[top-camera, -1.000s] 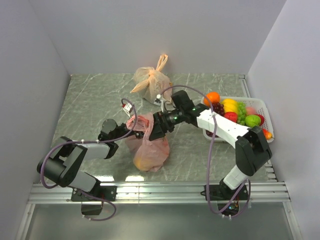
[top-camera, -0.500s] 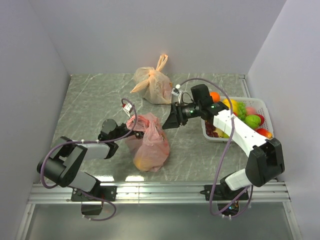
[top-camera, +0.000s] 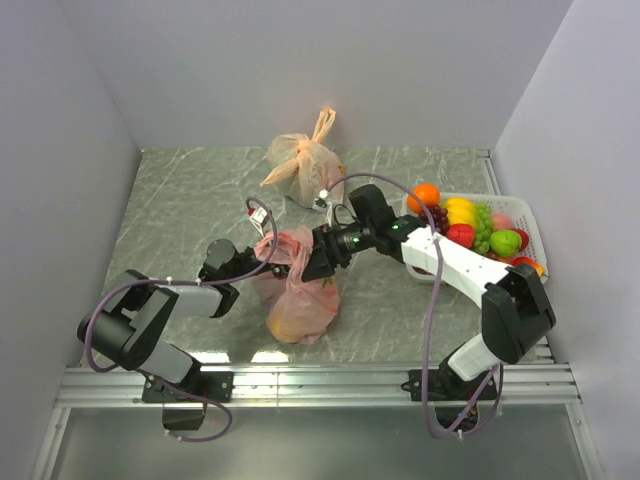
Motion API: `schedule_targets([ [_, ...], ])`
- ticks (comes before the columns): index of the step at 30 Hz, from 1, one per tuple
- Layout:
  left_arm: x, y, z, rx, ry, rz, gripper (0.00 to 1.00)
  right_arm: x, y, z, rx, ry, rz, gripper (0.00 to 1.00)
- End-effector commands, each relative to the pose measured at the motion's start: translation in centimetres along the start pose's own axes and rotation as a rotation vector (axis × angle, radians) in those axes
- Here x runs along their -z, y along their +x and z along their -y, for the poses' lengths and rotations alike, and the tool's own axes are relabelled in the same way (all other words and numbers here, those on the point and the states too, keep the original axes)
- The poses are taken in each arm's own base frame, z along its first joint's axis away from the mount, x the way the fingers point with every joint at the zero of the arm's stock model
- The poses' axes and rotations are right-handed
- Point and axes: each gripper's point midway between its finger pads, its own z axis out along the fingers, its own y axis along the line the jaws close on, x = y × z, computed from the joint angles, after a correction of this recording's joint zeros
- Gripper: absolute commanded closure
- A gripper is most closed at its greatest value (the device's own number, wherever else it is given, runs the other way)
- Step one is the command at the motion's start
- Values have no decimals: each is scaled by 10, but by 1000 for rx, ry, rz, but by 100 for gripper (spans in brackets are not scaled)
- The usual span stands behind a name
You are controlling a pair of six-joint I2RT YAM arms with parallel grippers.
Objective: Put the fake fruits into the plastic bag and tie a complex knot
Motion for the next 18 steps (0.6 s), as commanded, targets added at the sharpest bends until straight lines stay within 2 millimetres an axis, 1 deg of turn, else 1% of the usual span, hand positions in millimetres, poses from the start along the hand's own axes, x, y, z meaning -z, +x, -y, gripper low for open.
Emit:
schedule_targets([
  [1, -7, -4, 30, -78, 110, -6, 100, -16, -29, 1, 43, -15, 57, 26],
  [5, -9, 4, 33, -69, 120, -26, 100, -27, -49, -5, 44, -56, 80, 27],
  [6, -10, 6, 33, -67, 121, -31, 100, -31, -51, -12, 50, -75, 77, 27],
  [7, -10, 8, 32, -63, 121, -35, 100, -33, -59, -17, 68, -93, 92, 27],
  [8, -11, 13, 34, -69, 128, -47, 100, -35, -62, -22, 75, -112, 100, 26],
  [9, -9, 14, 33, -71, 129, -42, 100, -34, -66, -27, 60, -126, 110, 26],
  [11, -9, 18, 24, -61, 90, -54, 100, -33, -74, -33, 76, -146, 135, 25],
  [13, -7, 16, 26, -77, 101, -41, 100, -30, -72, -39, 68, -157, 134, 22],
  [14, -8, 17, 25, -77, 94, -53, 100, -30, -68, -36, 93, -143, 130, 19],
  [16, -7, 17, 24, -83, 90, -47, 100, -26, -56, -29, 74, -109, 99, 16],
  [17, -7, 17, 23, -83, 88, -45, 100, -25, -52, -26, 72, -97, 89, 9],
  [18, -7, 16, 18, -74, 70, -42, 100, -23, -47, -23, 89, -84, 78, 6],
])
